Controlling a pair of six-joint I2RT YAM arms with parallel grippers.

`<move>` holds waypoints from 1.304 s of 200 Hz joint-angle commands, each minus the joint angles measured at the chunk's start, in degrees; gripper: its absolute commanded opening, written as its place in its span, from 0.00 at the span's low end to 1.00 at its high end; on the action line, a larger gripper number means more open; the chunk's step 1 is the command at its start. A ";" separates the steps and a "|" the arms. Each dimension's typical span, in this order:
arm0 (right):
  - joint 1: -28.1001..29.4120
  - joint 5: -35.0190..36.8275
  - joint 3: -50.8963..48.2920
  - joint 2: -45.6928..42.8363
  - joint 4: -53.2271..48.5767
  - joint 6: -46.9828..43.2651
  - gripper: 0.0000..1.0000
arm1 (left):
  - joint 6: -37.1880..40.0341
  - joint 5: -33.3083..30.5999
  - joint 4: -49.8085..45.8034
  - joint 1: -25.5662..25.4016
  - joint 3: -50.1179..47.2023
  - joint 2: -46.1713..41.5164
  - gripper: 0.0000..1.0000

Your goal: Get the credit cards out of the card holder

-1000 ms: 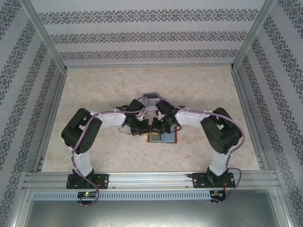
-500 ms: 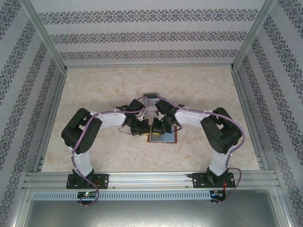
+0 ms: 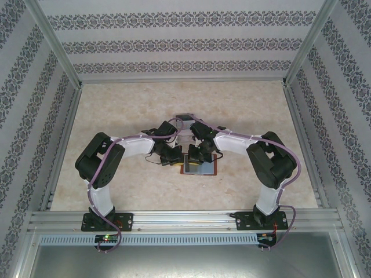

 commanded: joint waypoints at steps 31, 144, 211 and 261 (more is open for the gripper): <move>0.62 3.81 -0.34 -0.67 -3.85 -1.33 0.06 | -2.88 3.99 2.03 -0.54 0.89 -0.47 0.00; 0.62 4.03 -0.27 -1.02 -4.36 -1.41 0.05 | -4.52 4.71 4.76 -0.59 -1.98 3.83 0.00; 0.61 7.86 1.40 -2.56 -9.22 -2.84 0.07 | -0.60 -0.25 -2.75 -0.93 0.48 4.24 0.00; 0.36 9.94 2.01 -4.58 -12.05 -3.39 0.12 | -0.48 0.08 -3.34 -1.15 1.31 4.72 0.00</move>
